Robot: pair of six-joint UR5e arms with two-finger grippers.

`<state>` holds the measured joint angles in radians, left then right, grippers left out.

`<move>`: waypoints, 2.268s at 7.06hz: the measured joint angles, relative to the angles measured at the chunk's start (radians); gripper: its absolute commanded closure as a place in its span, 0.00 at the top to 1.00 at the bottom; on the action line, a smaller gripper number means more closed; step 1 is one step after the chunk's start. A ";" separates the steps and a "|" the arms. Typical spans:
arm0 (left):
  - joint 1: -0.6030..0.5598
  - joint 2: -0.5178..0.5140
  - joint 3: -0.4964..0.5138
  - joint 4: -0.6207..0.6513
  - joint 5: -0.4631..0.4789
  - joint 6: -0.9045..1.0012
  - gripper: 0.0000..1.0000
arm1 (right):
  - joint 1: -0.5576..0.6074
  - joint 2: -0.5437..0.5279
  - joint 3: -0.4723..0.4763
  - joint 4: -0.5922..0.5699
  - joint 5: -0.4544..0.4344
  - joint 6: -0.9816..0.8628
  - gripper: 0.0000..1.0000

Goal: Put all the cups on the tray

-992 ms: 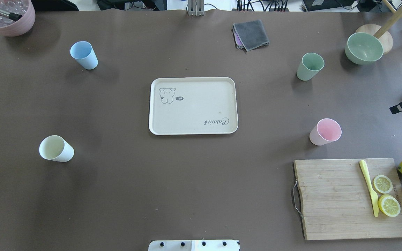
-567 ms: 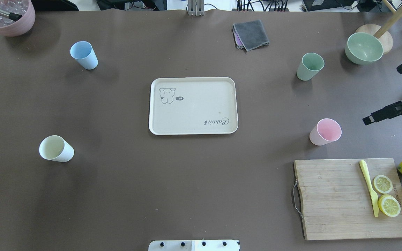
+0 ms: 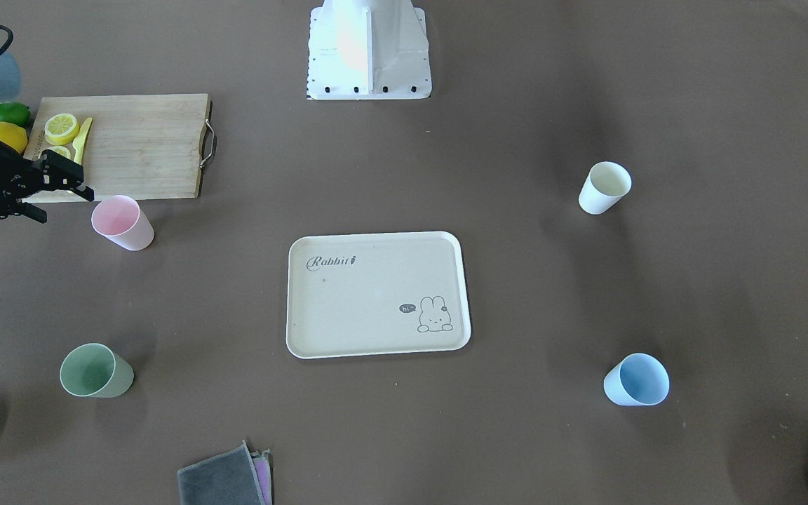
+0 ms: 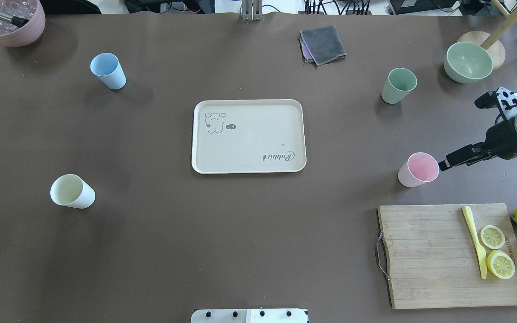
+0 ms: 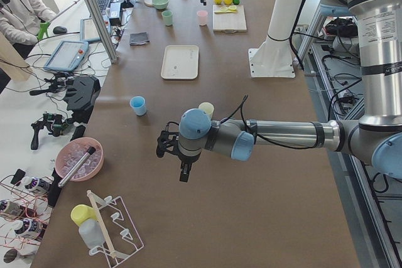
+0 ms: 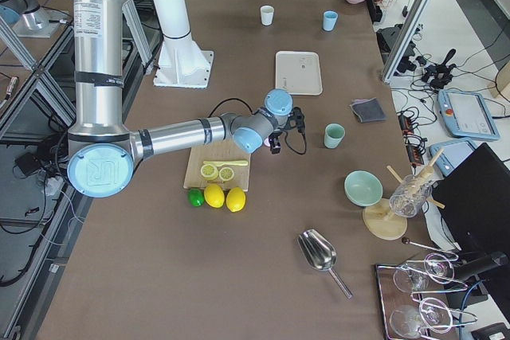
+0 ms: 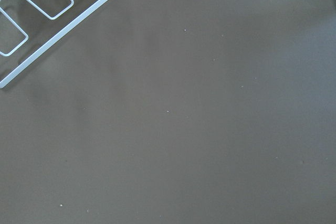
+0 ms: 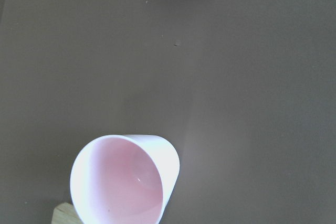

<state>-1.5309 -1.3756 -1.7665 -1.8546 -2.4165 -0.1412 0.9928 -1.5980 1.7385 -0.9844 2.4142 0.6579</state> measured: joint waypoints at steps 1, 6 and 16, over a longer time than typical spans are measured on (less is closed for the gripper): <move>0.000 0.001 0.000 0.000 -0.009 -0.007 0.98 | -0.015 0.013 -0.017 0.001 -0.004 0.018 0.88; 0.005 0.003 -0.003 -0.001 -0.015 -0.064 0.97 | -0.036 0.070 -0.104 0.006 0.002 0.035 0.00; 0.505 -0.043 -0.214 -0.116 0.208 -0.716 0.88 | -0.191 0.412 -0.062 -0.132 -0.114 0.344 0.00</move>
<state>-1.0261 -1.4184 -1.9806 -1.9703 -2.2084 -0.8574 0.8020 -1.1864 1.6763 -1.1165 2.3006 1.0015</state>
